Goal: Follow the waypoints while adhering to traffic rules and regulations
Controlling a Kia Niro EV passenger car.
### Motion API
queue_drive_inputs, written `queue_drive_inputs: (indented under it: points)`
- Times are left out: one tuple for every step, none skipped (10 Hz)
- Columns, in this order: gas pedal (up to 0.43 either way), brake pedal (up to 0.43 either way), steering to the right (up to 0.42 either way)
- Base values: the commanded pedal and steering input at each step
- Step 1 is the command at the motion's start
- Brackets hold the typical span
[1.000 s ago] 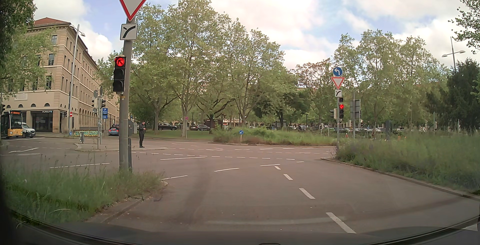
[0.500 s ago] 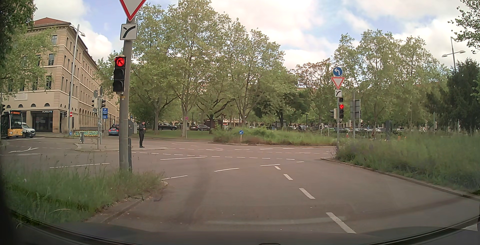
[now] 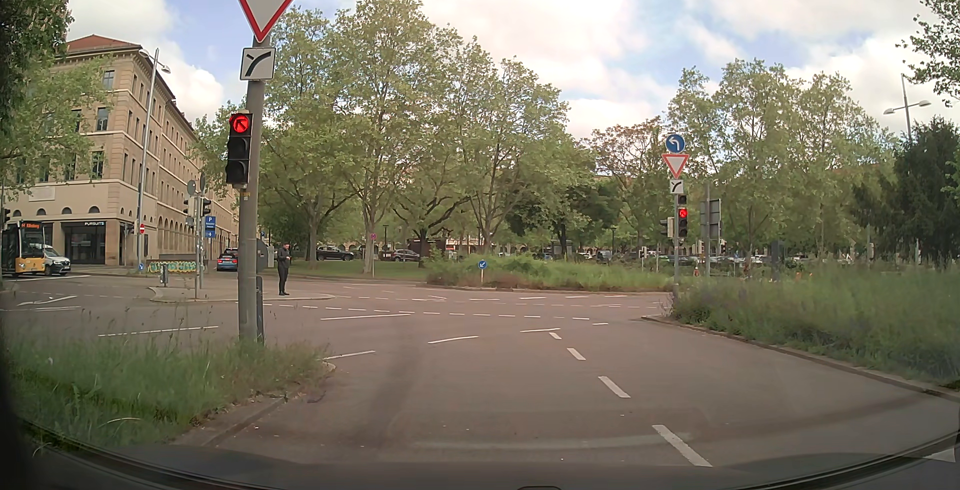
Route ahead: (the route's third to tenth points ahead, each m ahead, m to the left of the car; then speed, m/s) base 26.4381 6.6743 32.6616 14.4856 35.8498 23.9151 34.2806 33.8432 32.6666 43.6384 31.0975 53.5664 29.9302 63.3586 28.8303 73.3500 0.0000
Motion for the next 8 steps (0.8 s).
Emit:
queue_drive_inputs:
  points:
    - [0.0, 0.348, -0.058]
    - [0.0, 0.348, -0.06]
    - [0.0, 0.348, -0.061]
    - [0.0, 0.348, -0.06]
    - [0.0, 0.348, -0.059]
    - [0.0, 0.348, -0.06]
    - [0.0, 0.348, -0.059]
    - [0.0, 0.348, -0.059]
